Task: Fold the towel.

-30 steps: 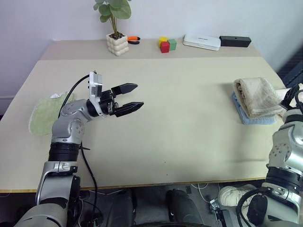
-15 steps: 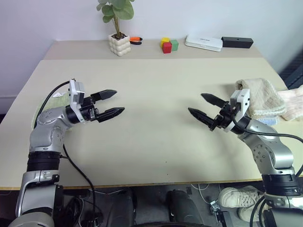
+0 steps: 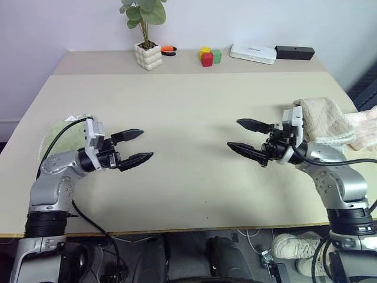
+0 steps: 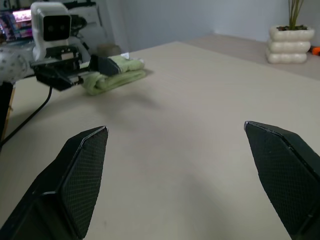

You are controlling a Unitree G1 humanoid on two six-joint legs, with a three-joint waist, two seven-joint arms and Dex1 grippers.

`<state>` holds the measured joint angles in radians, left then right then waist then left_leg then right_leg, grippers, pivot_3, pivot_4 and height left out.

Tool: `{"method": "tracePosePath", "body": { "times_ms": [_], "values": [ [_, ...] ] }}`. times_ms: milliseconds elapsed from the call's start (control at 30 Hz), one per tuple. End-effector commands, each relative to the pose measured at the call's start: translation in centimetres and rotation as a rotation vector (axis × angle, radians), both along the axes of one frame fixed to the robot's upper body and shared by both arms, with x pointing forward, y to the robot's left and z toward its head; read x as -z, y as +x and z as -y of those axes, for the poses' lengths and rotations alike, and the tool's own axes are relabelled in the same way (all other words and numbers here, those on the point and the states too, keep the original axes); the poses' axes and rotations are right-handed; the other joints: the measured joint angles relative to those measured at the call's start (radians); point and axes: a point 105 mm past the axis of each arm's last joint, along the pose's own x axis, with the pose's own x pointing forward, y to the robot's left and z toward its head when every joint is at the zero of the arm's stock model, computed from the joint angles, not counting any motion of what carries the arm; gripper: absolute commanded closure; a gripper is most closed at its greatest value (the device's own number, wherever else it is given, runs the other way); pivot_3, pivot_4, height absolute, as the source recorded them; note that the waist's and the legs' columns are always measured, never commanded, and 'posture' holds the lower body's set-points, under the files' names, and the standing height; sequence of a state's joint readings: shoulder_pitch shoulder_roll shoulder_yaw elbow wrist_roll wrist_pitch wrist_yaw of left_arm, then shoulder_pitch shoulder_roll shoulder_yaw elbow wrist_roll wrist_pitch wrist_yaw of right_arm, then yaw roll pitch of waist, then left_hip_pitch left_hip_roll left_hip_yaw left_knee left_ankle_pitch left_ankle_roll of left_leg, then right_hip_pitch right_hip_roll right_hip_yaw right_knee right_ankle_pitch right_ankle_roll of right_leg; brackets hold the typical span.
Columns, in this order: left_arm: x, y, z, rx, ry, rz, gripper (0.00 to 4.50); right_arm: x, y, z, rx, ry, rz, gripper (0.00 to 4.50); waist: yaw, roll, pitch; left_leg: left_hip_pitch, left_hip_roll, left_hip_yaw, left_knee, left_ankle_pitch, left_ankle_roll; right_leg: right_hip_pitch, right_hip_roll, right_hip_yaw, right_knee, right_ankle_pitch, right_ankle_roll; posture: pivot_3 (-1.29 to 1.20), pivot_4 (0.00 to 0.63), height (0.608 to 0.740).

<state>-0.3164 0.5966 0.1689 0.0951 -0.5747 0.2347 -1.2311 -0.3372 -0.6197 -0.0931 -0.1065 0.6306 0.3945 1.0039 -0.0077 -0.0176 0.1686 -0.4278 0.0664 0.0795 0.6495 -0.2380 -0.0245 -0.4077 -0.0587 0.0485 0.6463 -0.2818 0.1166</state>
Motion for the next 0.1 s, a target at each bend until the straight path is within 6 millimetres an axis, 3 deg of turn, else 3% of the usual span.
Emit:
{"method": "tracePosePath", "body": {
  "times_ms": [33, 100],
  "values": [
    [-1.01, -0.39, 0.54, -0.002, -0.014, 0.054, 0.00, -1.04, -0.67, 0.47, -0.001, -0.013, 0.028, 0.06, -0.002, 0.000, 0.000, 0.000, 0.000, 0.000, 0.000, 0.000, 0.000, 0.000, 0.000, 0.000, 0.000, 0.000, 0.000, 0.00, 0.150, 0.735],
    [-0.92, -0.57, 0.63, -0.007, -0.022, 0.055, 0.00, -1.31, -0.47, 0.81, 0.008, -0.021, 0.032, 0.06, -0.003, 0.000, 0.000, 0.000, 0.000, 0.000, 0.000, 0.000, 0.000, 0.000, 0.000, 0.000, 0.000, 0.000, 0.000, 0.00, 0.150, 0.735]
  ]
}}
